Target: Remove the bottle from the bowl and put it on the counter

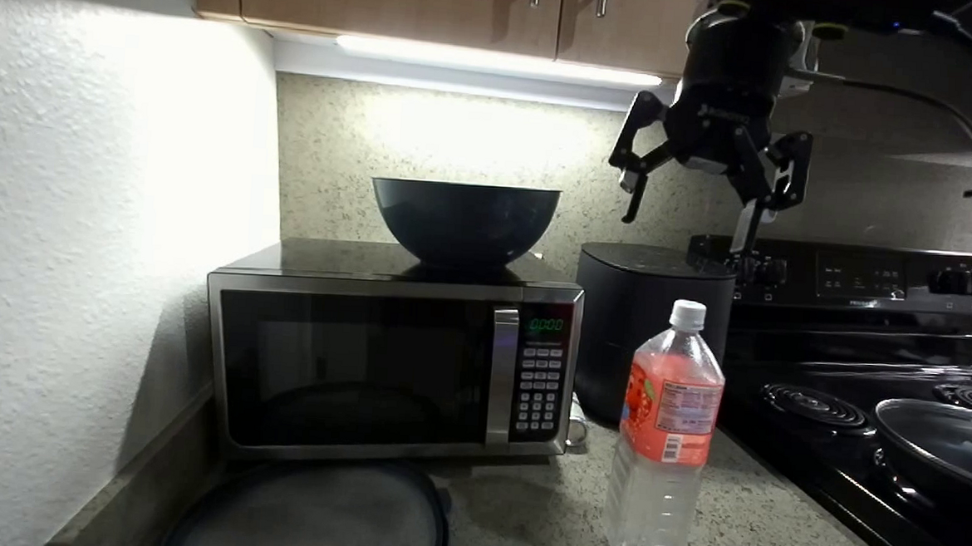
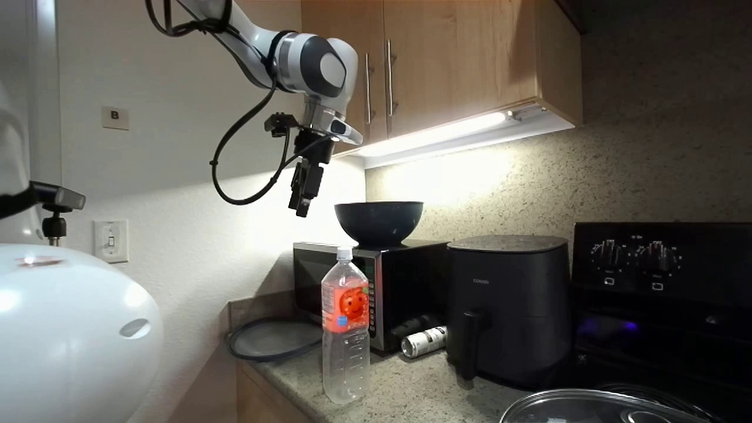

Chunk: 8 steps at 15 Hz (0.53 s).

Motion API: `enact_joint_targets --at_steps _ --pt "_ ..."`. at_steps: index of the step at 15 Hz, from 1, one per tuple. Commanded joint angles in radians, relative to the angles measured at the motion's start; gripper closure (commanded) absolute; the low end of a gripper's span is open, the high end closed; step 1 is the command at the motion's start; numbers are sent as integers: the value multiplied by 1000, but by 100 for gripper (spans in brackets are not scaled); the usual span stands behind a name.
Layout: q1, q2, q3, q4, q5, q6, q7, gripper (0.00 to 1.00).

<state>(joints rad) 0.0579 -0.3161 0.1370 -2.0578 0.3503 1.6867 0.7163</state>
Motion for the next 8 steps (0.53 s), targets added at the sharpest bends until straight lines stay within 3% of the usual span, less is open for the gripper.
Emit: enact_joint_targets --at_steps 1,8 --pt "-5 4 2 2 1 -2 -1 0" --pt "-5 29 -3 3 0 -3 0 0"
